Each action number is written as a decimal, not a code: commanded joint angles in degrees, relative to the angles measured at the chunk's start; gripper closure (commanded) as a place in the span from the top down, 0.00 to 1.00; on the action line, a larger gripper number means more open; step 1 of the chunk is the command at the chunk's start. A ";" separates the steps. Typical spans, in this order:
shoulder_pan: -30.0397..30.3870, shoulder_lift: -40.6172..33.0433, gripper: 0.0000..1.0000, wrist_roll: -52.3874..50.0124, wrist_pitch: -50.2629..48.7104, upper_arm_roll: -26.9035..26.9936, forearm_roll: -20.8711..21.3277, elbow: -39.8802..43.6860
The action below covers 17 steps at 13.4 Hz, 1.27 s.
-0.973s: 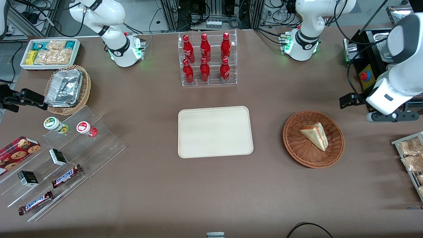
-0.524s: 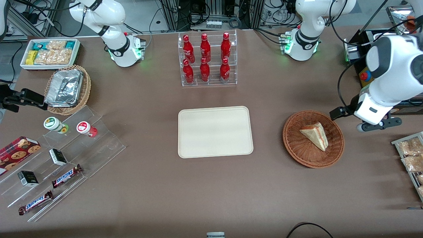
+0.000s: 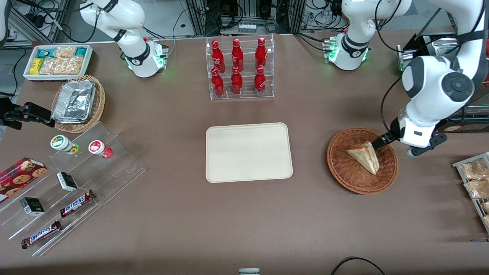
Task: Place sandwich from basket to tray
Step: 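Lower the open left gripper around the sandwich in the basket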
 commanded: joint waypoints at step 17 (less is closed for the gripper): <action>-2.39 8.85 1.00 -5.77 9.18 0.23 0.69 -1.85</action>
